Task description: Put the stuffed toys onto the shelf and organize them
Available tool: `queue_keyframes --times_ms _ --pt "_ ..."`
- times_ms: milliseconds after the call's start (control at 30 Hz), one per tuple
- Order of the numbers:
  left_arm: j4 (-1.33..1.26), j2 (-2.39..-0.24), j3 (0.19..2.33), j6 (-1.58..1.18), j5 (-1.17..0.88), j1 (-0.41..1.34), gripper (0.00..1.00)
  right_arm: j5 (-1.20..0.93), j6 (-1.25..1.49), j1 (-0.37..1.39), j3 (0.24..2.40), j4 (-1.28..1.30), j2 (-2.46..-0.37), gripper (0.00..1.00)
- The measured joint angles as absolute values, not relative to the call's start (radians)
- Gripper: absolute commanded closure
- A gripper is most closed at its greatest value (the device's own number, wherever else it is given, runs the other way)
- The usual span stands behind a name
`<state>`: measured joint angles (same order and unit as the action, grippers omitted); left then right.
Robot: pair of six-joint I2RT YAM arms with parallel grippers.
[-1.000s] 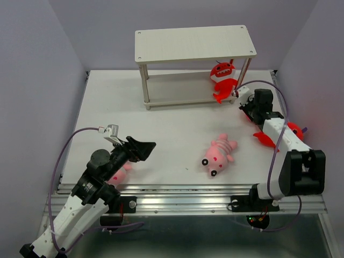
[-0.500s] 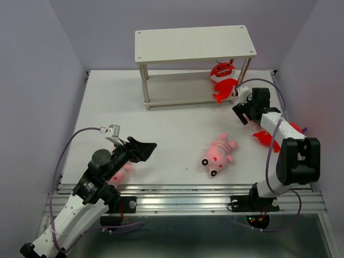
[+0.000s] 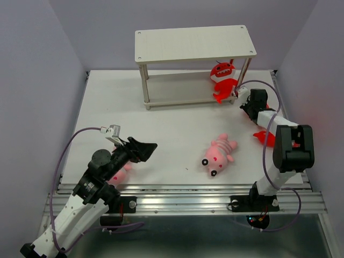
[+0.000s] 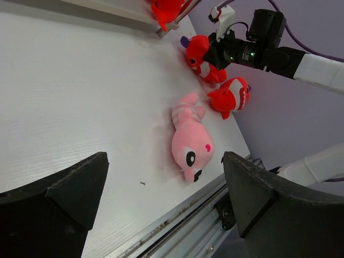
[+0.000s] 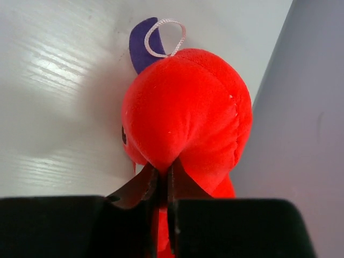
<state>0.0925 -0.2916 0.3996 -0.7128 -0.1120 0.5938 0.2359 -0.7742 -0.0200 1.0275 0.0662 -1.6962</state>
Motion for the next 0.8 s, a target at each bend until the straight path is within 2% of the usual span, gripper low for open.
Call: queue_keyframes --times_ms 200,333,533,800 --pt "0.035 -0.316 0.368 -0.724 -0.173 0.594 0.01 0.191 -0.757 -0.034 0.972 0.060 -1.623 0.99" --pt "-0.046 -0.380 0.348 -0.733 -0.239 0.594 0.01 0.091 -0.710 -0.042 0.955 0.149 -1.474 0.99" --pt "-0.201 -0.474 0.333 -0.734 -0.298 0.624 0.01 -0.214 -0.607 -0.043 1.021 0.364 -1.270 0.99" --pt "-0.374 -0.744 0.418 -0.688 -0.302 0.749 0.01 -0.664 -0.488 -0.032 1.156 0.646 -1.209 0.99"
